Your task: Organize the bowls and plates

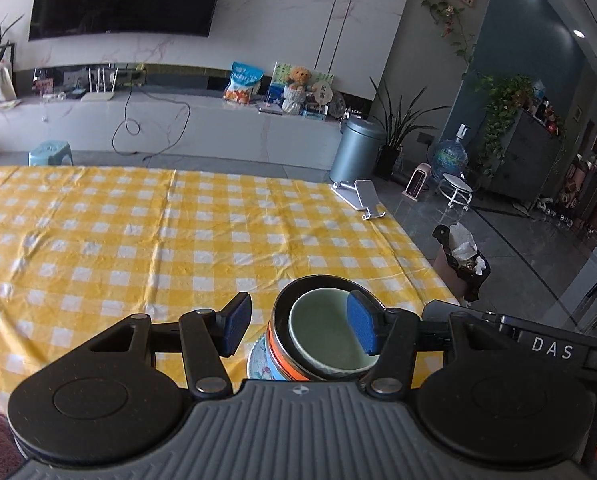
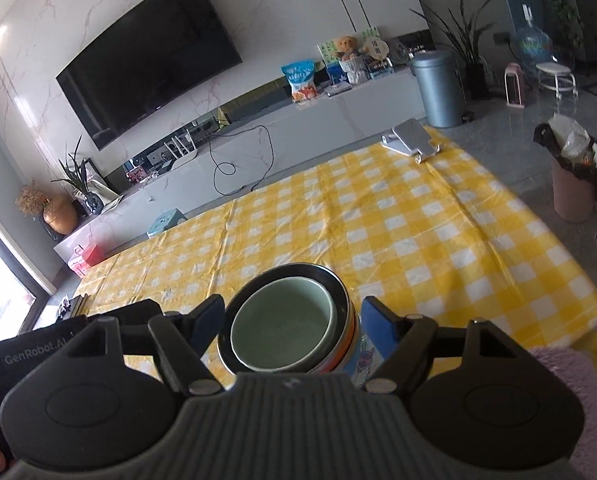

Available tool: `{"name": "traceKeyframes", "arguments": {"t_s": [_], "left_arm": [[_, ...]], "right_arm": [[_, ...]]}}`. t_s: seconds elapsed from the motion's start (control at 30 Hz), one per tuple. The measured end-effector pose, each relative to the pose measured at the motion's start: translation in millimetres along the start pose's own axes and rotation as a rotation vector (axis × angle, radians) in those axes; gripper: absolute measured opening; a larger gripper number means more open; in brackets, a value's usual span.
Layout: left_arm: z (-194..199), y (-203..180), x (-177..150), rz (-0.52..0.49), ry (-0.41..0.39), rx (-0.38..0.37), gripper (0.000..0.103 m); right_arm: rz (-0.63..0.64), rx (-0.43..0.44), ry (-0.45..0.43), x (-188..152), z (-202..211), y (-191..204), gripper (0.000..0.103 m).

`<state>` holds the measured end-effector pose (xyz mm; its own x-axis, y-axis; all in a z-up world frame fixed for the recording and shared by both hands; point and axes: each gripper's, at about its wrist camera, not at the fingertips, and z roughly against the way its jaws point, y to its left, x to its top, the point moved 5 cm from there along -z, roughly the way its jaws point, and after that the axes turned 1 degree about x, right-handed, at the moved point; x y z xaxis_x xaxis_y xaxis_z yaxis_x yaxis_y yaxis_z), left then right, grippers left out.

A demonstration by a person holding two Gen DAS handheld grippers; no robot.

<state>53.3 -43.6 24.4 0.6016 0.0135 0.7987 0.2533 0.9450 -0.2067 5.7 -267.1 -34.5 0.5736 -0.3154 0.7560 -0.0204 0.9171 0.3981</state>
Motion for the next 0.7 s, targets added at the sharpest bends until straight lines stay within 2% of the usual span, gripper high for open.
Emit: {"name": "traceKeyframes", "arguments": {"t_s": [0.13,0.3,0.4,0.53,0.7], "left_arm": [[22.0,-5.0,-7.7,-0.063,-0.061,0.031,0.068],[36.3,-11.2,-30.3,-0.205,-0.157,0.126,0.071],[37.0,-11.3,-46.5,-0.235,-0.159,0.161,0.072],[35.7,-8.1,-65.8,-0.227,-0.142,0.197,0.073],[27.8,-7.6,-86.4,-0.245,-0.088,0.195,0.073]], "right_arm": [[0.092,-0.034,-0.062,-8.5,26.0,6.1,0.074],[0.196,-0.095,-0.127,-31.0,47.8,4.2,0.074],[0.239,-0.121,-0.139,-50.2,53.0,2.5,0.074],[0.269,-0.130,-0.161,-73.0,54.9,2.8,0.074],[0.319,-0.103,-0.150,-98.4,46.8,11.1,0.074]]}}
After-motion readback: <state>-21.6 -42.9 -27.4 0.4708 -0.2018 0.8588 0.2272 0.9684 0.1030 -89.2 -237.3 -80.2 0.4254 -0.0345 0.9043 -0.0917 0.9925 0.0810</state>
